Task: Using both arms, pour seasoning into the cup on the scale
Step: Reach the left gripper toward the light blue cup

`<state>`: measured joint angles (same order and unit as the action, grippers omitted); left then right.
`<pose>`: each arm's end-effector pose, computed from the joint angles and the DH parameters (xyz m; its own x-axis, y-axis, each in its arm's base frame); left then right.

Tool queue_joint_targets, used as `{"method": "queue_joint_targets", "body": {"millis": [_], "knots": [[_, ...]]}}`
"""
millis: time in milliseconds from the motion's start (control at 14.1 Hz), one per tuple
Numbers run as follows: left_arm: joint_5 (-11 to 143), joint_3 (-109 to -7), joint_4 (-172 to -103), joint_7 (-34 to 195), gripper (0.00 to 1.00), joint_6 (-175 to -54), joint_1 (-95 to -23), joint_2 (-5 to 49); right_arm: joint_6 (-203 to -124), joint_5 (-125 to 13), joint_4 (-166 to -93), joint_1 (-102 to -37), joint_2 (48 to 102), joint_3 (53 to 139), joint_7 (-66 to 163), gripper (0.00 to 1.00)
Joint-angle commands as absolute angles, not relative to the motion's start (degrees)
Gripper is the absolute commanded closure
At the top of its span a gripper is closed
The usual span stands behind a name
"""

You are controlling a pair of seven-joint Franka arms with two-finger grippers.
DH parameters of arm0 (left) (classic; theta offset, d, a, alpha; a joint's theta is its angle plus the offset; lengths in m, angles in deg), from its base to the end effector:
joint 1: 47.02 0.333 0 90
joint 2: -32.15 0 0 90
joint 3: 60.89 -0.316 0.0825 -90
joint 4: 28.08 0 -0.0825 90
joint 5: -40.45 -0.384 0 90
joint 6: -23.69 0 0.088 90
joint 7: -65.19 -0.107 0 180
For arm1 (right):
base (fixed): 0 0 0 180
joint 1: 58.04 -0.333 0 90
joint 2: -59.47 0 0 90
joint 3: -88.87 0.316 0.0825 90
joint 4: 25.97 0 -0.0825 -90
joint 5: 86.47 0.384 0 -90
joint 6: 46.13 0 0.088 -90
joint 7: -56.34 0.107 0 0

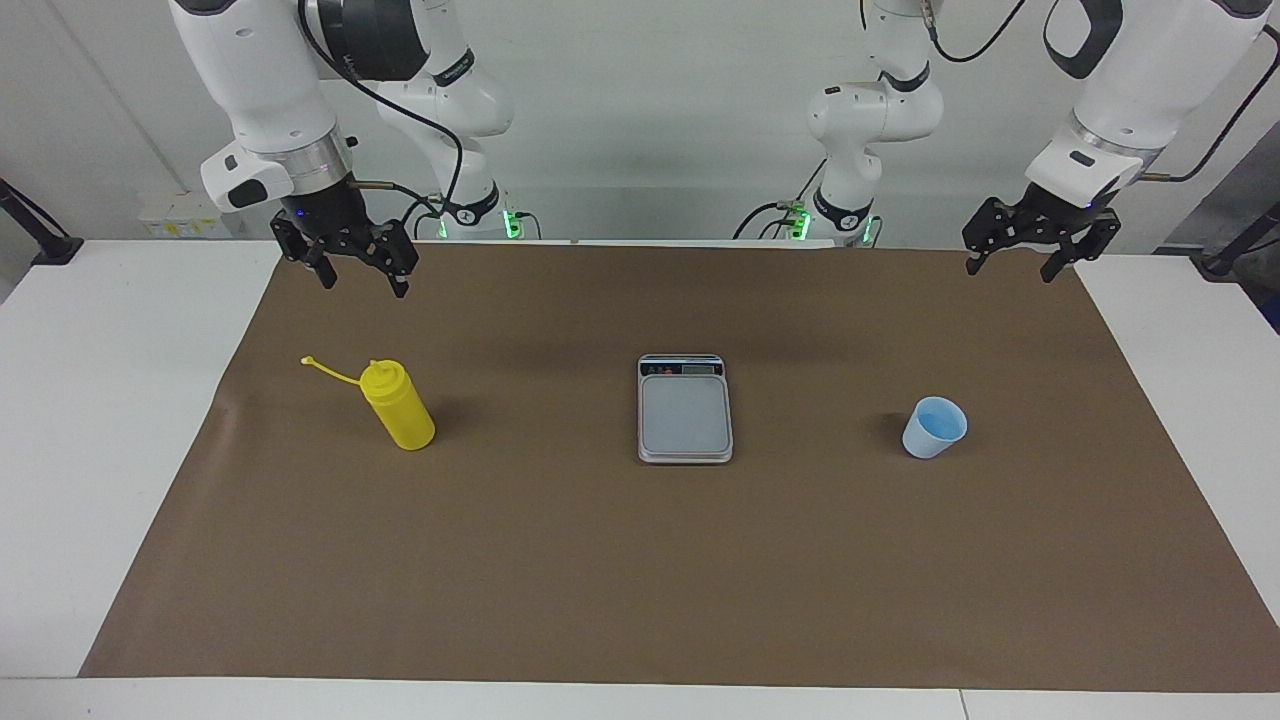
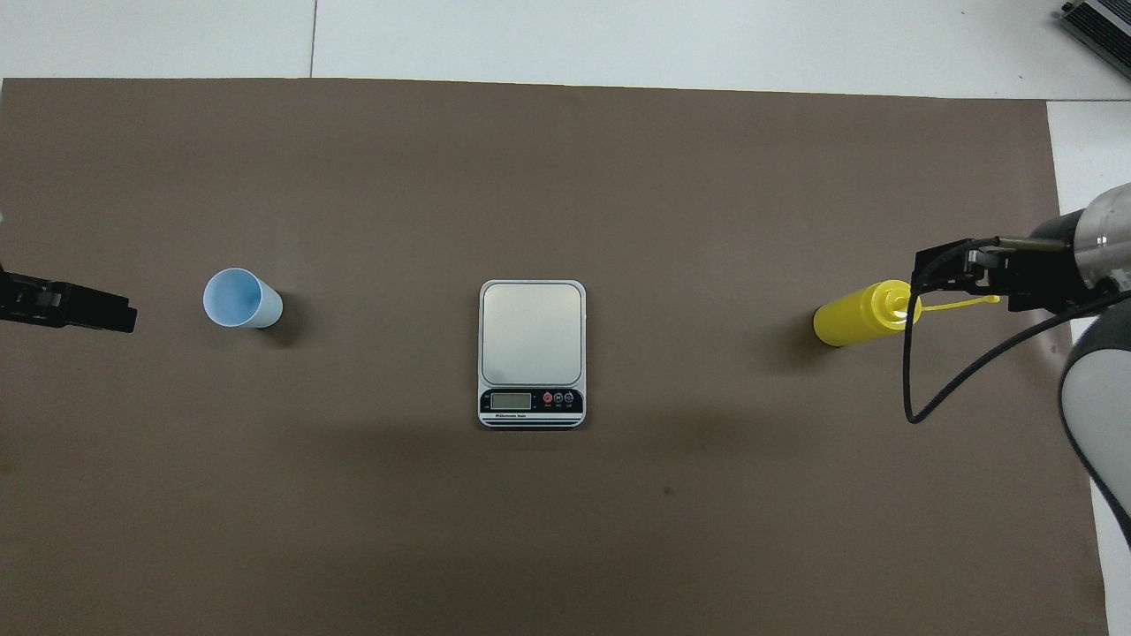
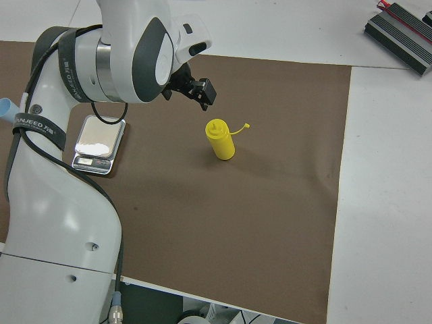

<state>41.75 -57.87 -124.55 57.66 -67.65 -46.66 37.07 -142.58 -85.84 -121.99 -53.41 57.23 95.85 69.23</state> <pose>0.5281 -0.0281 0.6196 0.9844 -0.1762 -0.0014 -0.1761 -0.9842 0.0185 0.5511 0.0249 0.6060 0.9819 -0.1840 0.0437 -0.1835 -0.9829 -0.0164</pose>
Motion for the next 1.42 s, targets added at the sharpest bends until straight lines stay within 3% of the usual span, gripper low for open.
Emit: {"method": "queue_joint_targets", "body": {"millis": [0,1351], "knots": [[41.2,-57.8,-124.3,56.9,0.0,-68.2,-46.7,37.0,-142.9,-86.0,-122.4,-53.0,56.9,96.3,70.1,0.0],[42.7,-57.4,-125.4,63.1,0.0,-72.5,-46.8,36.8,-144.0,-85.7,-123.1,-53.0,56.8,96.3,69.9,0.0]]}}
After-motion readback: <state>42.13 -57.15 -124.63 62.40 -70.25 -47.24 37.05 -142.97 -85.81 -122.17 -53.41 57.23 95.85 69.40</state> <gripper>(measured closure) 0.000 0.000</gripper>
